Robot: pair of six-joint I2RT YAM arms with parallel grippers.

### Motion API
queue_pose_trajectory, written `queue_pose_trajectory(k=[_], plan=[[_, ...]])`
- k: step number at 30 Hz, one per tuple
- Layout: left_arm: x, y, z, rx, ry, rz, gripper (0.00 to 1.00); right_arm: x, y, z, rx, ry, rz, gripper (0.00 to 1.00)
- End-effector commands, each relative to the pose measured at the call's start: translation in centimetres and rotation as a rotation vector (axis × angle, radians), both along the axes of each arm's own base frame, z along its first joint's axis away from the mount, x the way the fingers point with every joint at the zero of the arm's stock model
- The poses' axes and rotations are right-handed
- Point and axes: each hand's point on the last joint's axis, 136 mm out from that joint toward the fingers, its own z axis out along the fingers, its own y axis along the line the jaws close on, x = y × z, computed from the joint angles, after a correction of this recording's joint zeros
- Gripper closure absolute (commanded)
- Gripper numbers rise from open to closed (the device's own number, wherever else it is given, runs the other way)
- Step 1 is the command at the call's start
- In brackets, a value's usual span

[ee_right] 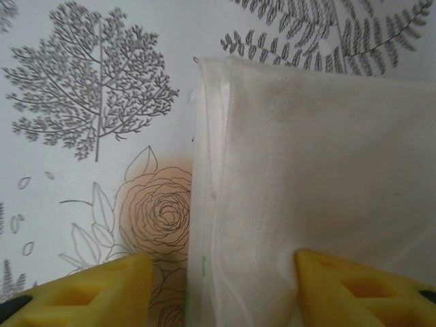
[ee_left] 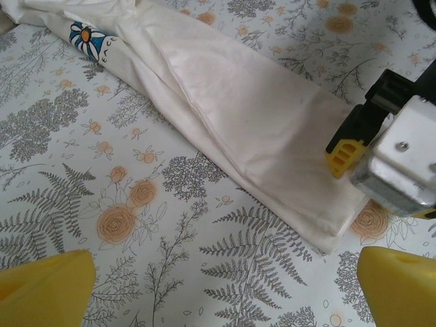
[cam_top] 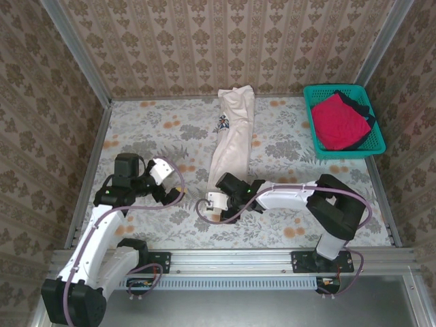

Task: Fold and stack the t-shirts

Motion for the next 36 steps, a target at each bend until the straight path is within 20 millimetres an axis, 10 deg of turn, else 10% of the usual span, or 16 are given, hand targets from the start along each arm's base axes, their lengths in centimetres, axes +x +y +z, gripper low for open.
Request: queue_pose_trajectory(k=[1, 7, 18, 24, 36], plan=[[-0.2, -0.1, 0.4, -0.014, -0.034, -0.021, 0.00, -0.4, -0.4, -0.9, -0.069, 0.011, 0.023, 0.48], [-0.3, 0.0, 0.4, -0.015, -0.039, -0.019, 0.00, -0.4, -0.3, -1.8, -0.109, 0.023, 0.023, 0.64], [-0.1, 0.6, 0.4, -0.008, -0.056, 0.024, 0.00, -1.6, -1.0, -3.4, -0.251, 0.021, 0.106, 0.58], [0.4, 1.1, 0.4, -0.036, -0.035, 0.064, 0.00, -1.7, -1.6, -3.7, -0.298, 0.022, 0.128, 0.90], [0.5, 1.5, 0.5, -0.039, -0.033, 0.072, 0.00, -3.8, -3.6, 0.4, -0.178, 0.126, 0.150, 1.00]])
